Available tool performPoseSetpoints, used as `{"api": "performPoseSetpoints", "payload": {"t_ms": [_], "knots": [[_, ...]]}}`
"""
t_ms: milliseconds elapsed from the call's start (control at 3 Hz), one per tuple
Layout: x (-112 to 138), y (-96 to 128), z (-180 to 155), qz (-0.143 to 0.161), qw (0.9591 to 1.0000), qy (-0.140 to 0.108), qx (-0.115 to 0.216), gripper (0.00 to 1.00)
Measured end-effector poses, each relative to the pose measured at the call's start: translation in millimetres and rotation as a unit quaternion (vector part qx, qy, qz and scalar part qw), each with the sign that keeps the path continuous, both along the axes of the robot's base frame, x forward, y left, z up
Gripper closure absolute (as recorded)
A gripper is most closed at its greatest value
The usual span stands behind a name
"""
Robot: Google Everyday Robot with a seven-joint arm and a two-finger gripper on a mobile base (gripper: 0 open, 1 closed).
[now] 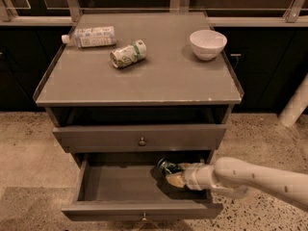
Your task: Pick green can from middle drawer and place on counter
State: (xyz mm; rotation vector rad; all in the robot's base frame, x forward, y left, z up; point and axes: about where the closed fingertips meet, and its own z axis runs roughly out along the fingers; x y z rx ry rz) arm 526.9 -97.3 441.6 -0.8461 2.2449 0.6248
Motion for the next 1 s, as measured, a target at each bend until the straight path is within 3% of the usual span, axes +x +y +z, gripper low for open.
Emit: {"api": "performPoseSetpoints", "payload": {"t_ms": [333, 667, 1000], "knots": [[-22, -38, 28, 0.020, 0.9990, -0.016, 0.036, 1.00], [-57, -64, 66, 0.045, 0.9951, -0.038, 0.079, 1.00], [-83, -89, 106, 0.065, 0.9912, -0.065, 0.095, 1.00]]}}
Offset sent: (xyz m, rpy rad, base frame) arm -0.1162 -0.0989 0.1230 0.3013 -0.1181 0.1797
